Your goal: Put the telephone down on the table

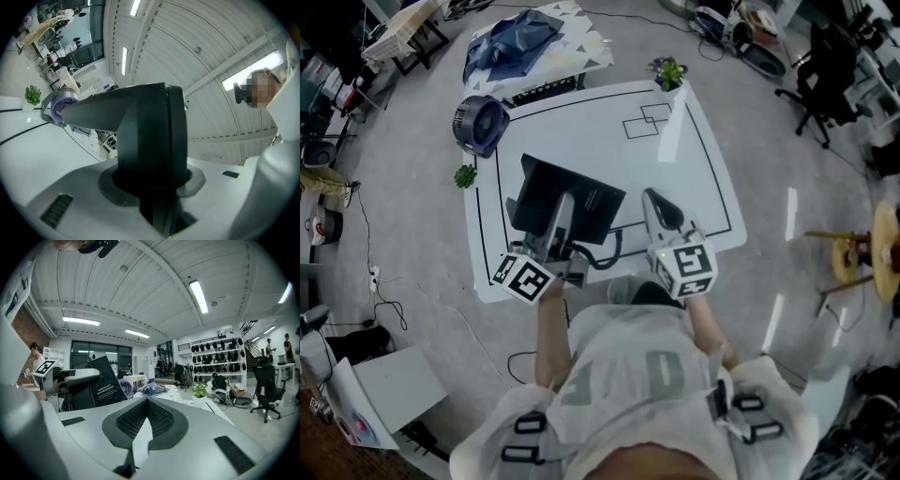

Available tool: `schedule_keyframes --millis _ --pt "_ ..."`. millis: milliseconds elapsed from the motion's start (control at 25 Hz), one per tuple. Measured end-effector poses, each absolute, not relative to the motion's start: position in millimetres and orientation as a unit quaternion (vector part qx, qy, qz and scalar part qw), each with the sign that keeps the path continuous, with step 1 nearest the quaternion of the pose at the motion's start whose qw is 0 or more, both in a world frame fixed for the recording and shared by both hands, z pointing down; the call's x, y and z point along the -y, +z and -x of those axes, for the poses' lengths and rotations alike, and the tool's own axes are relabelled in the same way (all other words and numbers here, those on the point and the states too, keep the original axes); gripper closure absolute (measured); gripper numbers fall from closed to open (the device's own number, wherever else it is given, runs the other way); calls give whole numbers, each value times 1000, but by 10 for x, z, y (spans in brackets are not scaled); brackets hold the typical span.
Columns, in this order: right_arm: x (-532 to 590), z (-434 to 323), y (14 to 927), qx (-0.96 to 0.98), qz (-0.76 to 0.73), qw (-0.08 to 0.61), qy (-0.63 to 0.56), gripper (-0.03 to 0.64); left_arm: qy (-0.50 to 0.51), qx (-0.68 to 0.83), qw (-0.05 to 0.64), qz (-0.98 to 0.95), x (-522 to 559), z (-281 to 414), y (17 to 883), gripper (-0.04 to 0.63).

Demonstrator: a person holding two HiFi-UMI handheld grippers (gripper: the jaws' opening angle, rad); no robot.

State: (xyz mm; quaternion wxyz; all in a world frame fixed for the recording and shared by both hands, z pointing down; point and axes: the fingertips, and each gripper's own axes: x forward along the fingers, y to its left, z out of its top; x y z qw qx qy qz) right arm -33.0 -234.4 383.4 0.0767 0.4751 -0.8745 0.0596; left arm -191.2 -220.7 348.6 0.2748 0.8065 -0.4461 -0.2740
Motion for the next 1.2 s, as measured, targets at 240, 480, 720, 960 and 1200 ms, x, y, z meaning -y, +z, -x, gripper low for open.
schedule_keyframes --millis 240,480,720,960,1200 --pt "2549 408 3902 881 -462 77 65 609 -268 456 283 -800 2343 1949 3590 437" --pt "2696 367 3921 890 -444 76 65 609 -269 460 290 -795 2445 1873 3668 437" --pt "2823 317 3938 894 -436 78 72 609 -263 469 300 -788 2566 1833 3744 437" --pt "2916 266 4011 890 -441 86 80 609 -239 479 303 -789 2666 1803 3872 437" --pt "2950 236 4127 886 -443 97 92 609 -194 488 343 -779 2795 1786 4196 437"
